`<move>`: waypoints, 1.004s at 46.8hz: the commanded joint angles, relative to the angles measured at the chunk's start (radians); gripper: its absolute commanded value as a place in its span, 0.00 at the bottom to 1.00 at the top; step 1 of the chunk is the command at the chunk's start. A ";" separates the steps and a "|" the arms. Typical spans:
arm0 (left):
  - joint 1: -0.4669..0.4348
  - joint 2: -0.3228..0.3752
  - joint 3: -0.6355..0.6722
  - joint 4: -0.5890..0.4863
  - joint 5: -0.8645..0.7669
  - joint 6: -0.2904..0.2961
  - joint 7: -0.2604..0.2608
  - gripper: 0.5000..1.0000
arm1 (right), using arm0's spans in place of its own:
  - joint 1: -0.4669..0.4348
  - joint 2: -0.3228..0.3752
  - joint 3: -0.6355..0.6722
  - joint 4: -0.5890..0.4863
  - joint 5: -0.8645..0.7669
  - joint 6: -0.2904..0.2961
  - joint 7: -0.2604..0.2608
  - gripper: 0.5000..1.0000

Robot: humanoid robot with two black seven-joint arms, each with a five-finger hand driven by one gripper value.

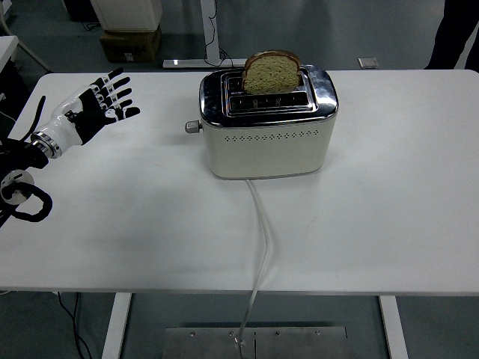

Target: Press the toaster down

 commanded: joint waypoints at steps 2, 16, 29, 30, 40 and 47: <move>-0.002 -0.024 -0.003 0.022 -0.061 0.045 -0.033 1.00 | 0.000 0.000 0.000 0.000 0.000 0.000 0.000 1.00; -0.005 -0.053 -0.056 0.033 -0.216 0.076 -0.042 1.00 | 0.005 0.000 0.000 0.000 0.000 0.000 0.000 1.00; -0.001 -0.167 -0.113 0.160 -0.224 0.076 -0.042 1.00 | 0.008 0.000 0.000 0.005 -0.002 0.000 0.000 1.00; -0.001 -0.171 -0.118 0.170 -0.226 0.076 -0.042 1.00 | 0.008 0.000 0.000 0.006 -0.002 0.000 0.000 1.00; -0.001 -0.198 -0.148 0.226 -0.239 0.076 -0.043 1.00 | 0.008 0.000 0.000 0.008 0.000 0.002 0.000 1.00; -0.001 -0.208 -0.162 0.254 -0.244 0.074 -0.043 1.00 | 0.008 0.000 0.000 0.008 0.000 0.002 0.000 1.00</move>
